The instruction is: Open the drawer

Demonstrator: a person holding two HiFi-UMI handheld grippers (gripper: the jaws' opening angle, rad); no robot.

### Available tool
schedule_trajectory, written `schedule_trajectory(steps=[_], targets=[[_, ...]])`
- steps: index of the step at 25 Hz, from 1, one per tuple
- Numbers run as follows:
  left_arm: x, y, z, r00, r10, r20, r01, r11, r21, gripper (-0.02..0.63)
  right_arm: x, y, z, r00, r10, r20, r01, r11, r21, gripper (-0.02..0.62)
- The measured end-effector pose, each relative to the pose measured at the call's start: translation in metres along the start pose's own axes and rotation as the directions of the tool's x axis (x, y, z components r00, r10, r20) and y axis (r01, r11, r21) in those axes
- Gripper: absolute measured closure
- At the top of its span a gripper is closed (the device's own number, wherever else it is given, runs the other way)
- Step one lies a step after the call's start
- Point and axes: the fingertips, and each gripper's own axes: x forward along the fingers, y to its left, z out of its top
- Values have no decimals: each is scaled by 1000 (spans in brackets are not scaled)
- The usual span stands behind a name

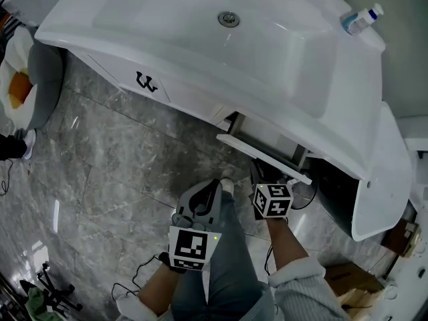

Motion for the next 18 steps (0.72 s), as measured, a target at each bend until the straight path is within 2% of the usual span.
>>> schedule_trajectory(steps=[8, 18], targets=[[-1, 0, 0, 1000, -6, 1, 6, 1000, -1, 589, -7, 9, -10, 1000, 14, -6, -14, 1000, -17, 514], [-2, 0, -1, 1000, -10, -3, 10, 1000, 1, 589, -9, 12, -14, 999, 28, -20, -29, 996, -88, 525]])
